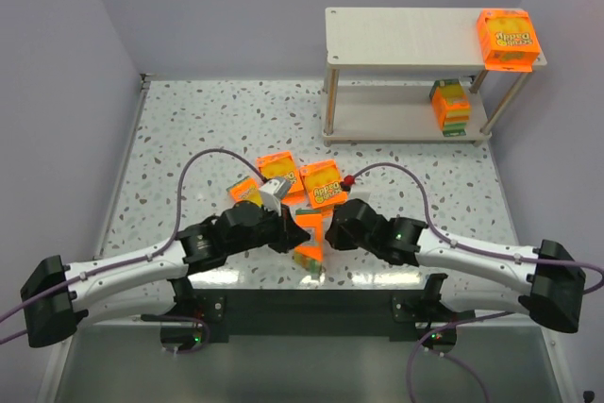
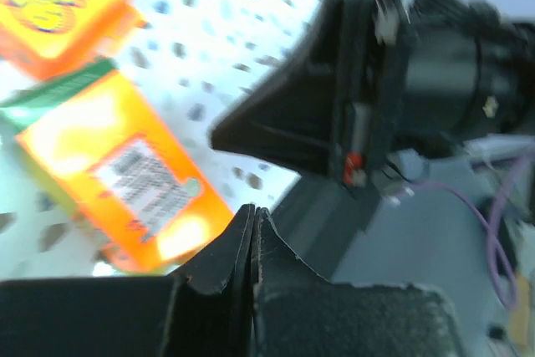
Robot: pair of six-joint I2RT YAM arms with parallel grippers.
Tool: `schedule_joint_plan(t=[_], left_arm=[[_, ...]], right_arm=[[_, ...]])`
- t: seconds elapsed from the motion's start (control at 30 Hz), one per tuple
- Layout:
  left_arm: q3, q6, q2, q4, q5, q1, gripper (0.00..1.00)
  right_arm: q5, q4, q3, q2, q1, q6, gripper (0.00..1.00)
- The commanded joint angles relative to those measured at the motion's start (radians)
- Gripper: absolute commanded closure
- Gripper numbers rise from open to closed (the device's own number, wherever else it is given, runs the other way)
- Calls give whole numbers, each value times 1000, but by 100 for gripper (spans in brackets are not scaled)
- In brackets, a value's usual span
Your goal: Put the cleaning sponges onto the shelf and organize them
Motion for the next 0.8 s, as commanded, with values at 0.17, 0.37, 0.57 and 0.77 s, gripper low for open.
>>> schedule_joint_plan(t=[0.17,0.37,0.57,0.77], left_arm=[[70,43,29,-309,-361,53,100],[31,66,66,-242,-349,71,100],[29,112,172,-84,-201,70,100],[67,144,256,-13,-99,68,100]], right_arm=[[-85,121,77,76,2,-71,94],[-63,105,80,52,2,-82,99],[-106,125,73,145,2,-62,100],[-68,76,57,185,-1,-33,100]])
